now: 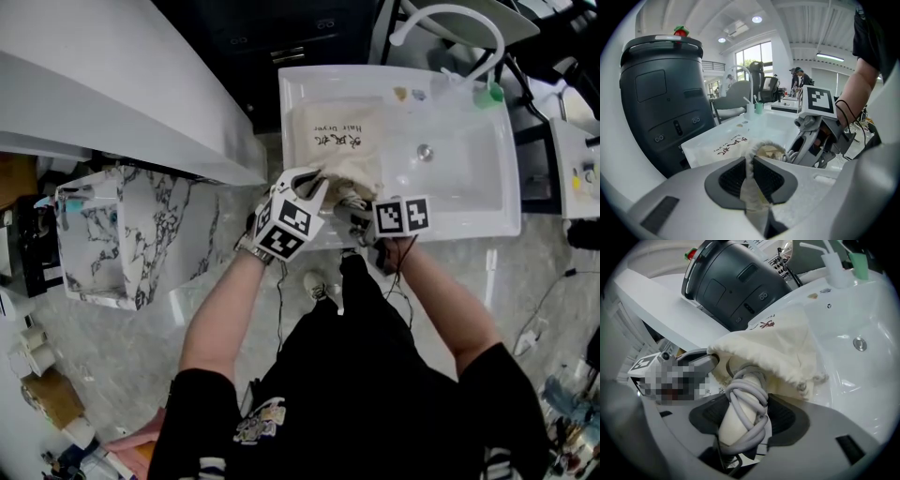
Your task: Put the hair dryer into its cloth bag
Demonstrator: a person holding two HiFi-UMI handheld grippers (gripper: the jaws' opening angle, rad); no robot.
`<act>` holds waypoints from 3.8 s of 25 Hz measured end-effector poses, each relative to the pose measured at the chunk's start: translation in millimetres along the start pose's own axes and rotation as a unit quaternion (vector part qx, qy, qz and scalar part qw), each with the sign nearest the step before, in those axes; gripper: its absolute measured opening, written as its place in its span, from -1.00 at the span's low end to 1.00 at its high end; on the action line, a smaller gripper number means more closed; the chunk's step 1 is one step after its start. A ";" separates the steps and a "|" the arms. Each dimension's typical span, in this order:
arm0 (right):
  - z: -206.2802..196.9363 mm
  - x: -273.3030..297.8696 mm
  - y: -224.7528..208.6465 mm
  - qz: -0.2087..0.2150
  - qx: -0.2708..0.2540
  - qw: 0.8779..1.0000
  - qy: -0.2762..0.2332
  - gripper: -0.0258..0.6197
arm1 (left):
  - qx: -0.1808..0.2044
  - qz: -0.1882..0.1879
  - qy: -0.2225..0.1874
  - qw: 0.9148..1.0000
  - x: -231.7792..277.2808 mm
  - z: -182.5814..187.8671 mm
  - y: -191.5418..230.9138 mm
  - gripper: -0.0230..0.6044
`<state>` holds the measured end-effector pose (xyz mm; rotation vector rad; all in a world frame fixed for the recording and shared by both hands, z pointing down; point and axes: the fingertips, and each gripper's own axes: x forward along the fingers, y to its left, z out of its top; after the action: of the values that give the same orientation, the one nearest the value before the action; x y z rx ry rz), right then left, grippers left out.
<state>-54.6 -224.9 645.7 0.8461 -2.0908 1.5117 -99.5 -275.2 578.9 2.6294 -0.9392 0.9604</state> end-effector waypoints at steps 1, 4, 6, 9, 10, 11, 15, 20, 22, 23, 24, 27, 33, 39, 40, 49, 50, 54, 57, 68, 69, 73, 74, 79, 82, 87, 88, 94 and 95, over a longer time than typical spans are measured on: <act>3.4 2.5 -0.7 -0.001 0.001 1.000 -0.005 -0.13 | -0.002 0.000 -0.001 1.000 -0.4 0.2 0.2 -0.77; 16.5 8.6 -3.3 -0.008 0.004 1.000 -0.024 -0.13 | -0.007 -0.002 -0.007 1.000 -0.9 2.5 0.2 -0.77; 25.0 11.8 -4.8 -0.012 0.008 0.999 -0.038 -0.13 | -0.007 -0.003 -0.009 1.000 -1.6 4.1 -0.7 -0.77; 37.3 16.3 -5.8 -0.012 0.016 0.998 -0.064 -0.13 | -0.005 -0.004 -0.009 1.000 -2.5 5.6 -1.9 -0.77; 41.4 17.9 -6.1 -0.012 0.019 0.997 -0.072 -0.13 | -0.005 -0.004 -0.009 1.000 -2.3 5.8 -1.9 -0.77; 45.4 19.5 -6.4 -0.012 0.020 0.997 -0.079 -0.13 | -0.006 -0.005 -0.009 1.000 -2.2 5.9 -1.9 -0.77; 58.1 26.3 -10.1 -0.025 0.013 0.994 -0.107 -0.13 | -0.007 -0.007 -0.011 1.000 -3.2 4.7 -4.4 -0.77; 71.0 34.2 -18.2 -0.042 0.014 0.989 -0.138 -0.13 | -0.011 -0.011 -0.015 1.000 -3.9 5.3 -5.6 -0.77; 75.0 36.7 -20.5 -0.045 0.022 0.988 -0.149 -0.13 | -0.011 -0.014 -0.017 1.000 -4.9 6.5 -6.6 -0.77; 76.7 37.9 -21.7 -0.046 0.027 0.987 -0.154 -0.13 | -0.011 -0.015 -0.018 1.000 -5.4 6.8 -7.2 -0.77; 78.4 39.0 -22.9 -0.046 0.033 0.986 -0.159 -0.13 | -0.010 -0.017 -0.018 1.000 -5.8 6.8 -7.8 -0.77; 82.6 42.1 -26.6 -0.044 0.044 0.983 -0.170 -0.13 | -0.010 -0.019 -0.018 1.000 -6.4 6.4 -9.4 -0.77; 89.6 47.3 -30.6 -0.043 0.054 0.981 -0.183 -0.13 | -0.014 -0.023 -0.020 0.999 -7.2 5.4 -8.5 -0.77; 92.9 50.6 -38.4 -0.046 0.072 0.979 -0.187 -0.13 | -0.016 -0.028 -0.021 0.999 -4.7 6.8 -9.9 -0.77; 93.0 51.0 -39.0 -0.047 0.073 0.979 -0.186 -0.13 | -0.017 -0.029 -0.022 0.999 -4.6 7.0 -10.1 -0.77; 92.5 56.3 -43.8 -0.058 0.096 0.980 -0.165 -0.13 | -0.021 -0.030 -0.027 0.999 -4.7 9.1 -8.2 -0.77; 92.3 56.7 -43.8 -0.058 0.096 0.980 -0.163 -0.13 | -0.023 -0.029 -0.027 0.999 -4.6 8.9 -7.9 -0.77; 90.6 59.3 -45.9 -0.068 0.091 0.982 -0.152 -0.12 | -0.031 -0.024 -0.024 0.999 -3.3 5.3 -5.3 -0.77; 86.9 61.5 -45.2 -0.071 0.086 0.984 -0.138 -0.09 | -0.042 -0.021 -0.023 0.999 -3.6 4.0 -3.6 -0.77; 74.5 50.5 -32.5 -0.050 0.059 0.991 -0.114 0.03 | -0.085 -0.013 -0.031 0.996 -5.3 2.5 -0.3 -0.67; 72.2 48.4 -30.6 -0.047 0.057 0.991 -0.113 0.03 | -0.084 -0.012 -0.031 0.996 -5.9 2.6 -0.6 -0.66; 61.1 36.0 -21.3 -0.036 0.050 0.992 -0.111 0.02 | -0.083 -0.006 -0.033 0.996 -11.9 3.8 -3.1 -0.64; 58.4 32.0 -18.9 -0.033 0.047 0.992 -0.111 0.02 | -0.083 -0.005 -0.035 0.996 -14.3 4.2 -4.2 -0.64; 49.8 12.2 -10.6 -0.026 0.037 0.992 -0.120 0.01 | -0.094 0.003 -0.050 0.994 -26.9 9.4 -7.9 -0.64; 46.2 -0.6 -3.4 -0.022 0.032 0.991 -0.130 0.01 | -0.095 0.005 -0.059 0.994 -37.5 13.6 -13.0 -0.63; 37.1 -21.9 11.7 -0.014 0.017 0.989 -0.144 0.02 | -0.090 0.012 -0.072 0.993 -57.6 18.4 -25.4 -0.63; 35.4 -27.1 16.1 -0.013 0.008 0.989 -0.149 0.02 | -0.090 0.014 -0.076 0.993 -62.7 19.5 -28.1 -0.63; 33.2 -73.3 56.2 -0.002 -0.074 0.978 -0.196 -0.02 | -0.094 0.027 -0.108 0.989 -102.8 28.9 -42.2 -0.63; 31.7 -82.9 64.1 -0.001 -0.092 0.974 -0.205 -0.03 | -0.096 0.030 -0.117 0.988 -111.8 30.9 -44.2 -0.62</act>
<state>-38.2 -221.8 537.5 1.1650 -2.4722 1.1917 -122.0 -196.2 485.8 2.5980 -1.1075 0.5481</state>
